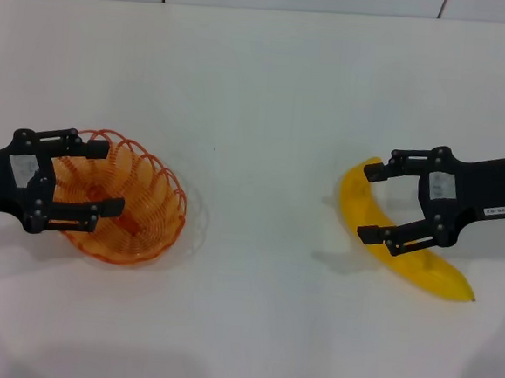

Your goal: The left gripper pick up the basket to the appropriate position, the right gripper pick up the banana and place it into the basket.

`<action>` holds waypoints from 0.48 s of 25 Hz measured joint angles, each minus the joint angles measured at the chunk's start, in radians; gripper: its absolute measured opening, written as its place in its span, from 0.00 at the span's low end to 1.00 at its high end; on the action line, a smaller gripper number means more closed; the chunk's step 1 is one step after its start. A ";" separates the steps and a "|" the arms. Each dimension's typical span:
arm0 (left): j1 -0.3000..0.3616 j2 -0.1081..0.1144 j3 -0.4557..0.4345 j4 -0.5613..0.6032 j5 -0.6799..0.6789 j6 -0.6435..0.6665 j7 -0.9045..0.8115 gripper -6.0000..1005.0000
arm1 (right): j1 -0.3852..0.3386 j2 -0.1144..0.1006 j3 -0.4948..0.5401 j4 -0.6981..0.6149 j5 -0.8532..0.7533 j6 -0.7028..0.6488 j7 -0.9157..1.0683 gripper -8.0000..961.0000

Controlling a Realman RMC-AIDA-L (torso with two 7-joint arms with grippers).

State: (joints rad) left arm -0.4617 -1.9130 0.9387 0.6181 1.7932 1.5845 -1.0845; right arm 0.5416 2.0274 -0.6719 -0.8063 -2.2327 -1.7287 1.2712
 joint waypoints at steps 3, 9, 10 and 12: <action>0.001 -0.001 0.000 0.000 0.000 0.000 -0.001 0.81 | 0.000 0.000 0.000 -0.001 0.000 0.000 0.002 0.95; 0.002 -0.011 -0.031 0.000 -0.002 0.000 -0.007 0.80 | -0.002 0.000 0.003 -0.001 -0.001 0.002 0.004 0.95; 0.002 -0.015 -0.061 0.000 -0.001 0.000 -0.016 0.80 | -0.002 0.001 0.004 -0.001 -0.001 0.002 0.005 0.95; 0.003 -0.020 -0.126 0.000 0.000 -0.002 -0.052 0.79 | -0.002 0.001 0.004 -0.001 -0.001 0.004 0.005 0.95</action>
State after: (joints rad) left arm -0.4591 -1.9334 0.8131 0.6181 1.7929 1.5821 -1.1369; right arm 0.5399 2.0286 -0.6683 -0.8069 -2.2335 -1.7245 1.2761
